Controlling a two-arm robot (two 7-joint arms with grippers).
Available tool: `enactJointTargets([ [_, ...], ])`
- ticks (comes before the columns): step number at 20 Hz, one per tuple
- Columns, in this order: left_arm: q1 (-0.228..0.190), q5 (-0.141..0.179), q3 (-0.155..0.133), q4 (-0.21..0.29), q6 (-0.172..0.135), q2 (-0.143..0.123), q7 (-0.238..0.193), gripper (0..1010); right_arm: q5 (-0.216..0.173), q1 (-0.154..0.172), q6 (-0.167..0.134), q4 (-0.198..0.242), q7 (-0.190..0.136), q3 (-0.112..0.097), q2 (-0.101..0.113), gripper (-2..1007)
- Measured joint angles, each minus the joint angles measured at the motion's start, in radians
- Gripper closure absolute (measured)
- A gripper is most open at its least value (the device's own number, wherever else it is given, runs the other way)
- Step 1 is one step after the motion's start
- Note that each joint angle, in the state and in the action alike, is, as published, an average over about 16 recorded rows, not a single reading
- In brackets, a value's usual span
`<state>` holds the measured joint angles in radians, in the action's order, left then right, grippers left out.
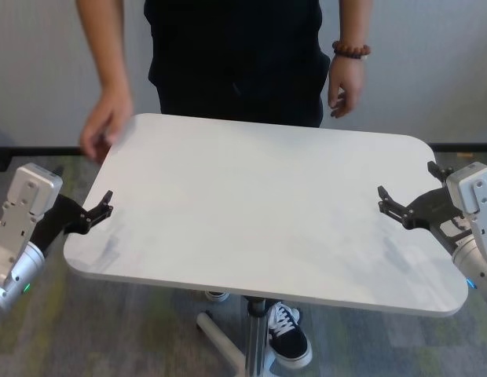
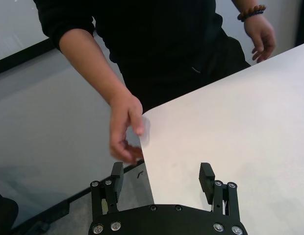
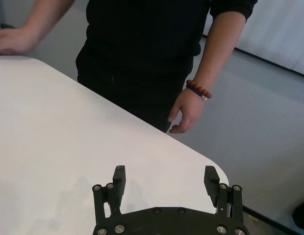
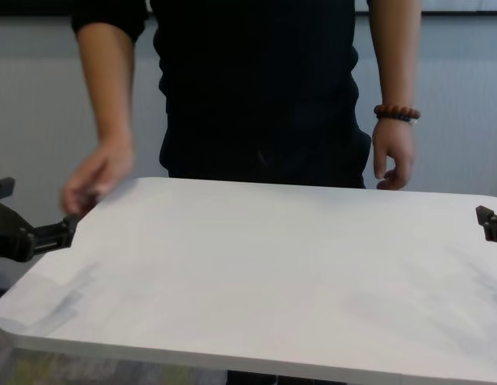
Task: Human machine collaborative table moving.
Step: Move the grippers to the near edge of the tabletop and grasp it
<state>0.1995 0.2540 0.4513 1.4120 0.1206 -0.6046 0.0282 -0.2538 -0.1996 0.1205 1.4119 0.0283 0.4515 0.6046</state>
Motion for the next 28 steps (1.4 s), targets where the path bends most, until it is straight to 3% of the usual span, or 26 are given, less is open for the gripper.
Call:
enactJointTargets([
  [28,0.0,0.0,0.0,0.0,0.0,0.0,0.0,9,0.0,0.0,0.0,0.0,0.0,0.0,0.0,0],
])
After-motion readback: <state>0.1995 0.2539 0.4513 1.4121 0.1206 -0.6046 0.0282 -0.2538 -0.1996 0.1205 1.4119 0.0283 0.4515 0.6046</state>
